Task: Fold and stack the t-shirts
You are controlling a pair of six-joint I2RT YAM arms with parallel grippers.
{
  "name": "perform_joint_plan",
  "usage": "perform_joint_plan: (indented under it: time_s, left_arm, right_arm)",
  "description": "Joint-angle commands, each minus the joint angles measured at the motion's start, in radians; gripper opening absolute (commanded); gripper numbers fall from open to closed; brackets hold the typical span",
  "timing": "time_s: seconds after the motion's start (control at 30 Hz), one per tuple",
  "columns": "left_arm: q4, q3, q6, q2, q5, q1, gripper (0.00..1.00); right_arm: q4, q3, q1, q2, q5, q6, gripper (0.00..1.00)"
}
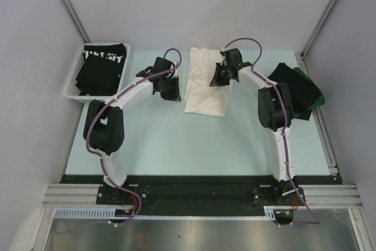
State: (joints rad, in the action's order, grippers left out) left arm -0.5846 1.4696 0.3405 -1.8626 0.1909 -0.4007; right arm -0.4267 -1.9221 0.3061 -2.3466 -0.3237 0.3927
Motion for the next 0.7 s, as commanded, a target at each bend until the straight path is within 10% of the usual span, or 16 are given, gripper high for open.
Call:
perform_joint_plan:
  time_s: [0.0,0.67]
  left_arm:
    - [0.028,-0.005,0.006,0.037,0.022,0.005,0.22]
    - [0.029,-0.022,-0.020,0.043,0.035,0.005,0.23]
  right_arm:
    - [0.063,0.035,0.022,0.116,-0.006,0.015,0.00]
    - [0.078,0.121,0.071,0.113,0.003,0.035,0.00]
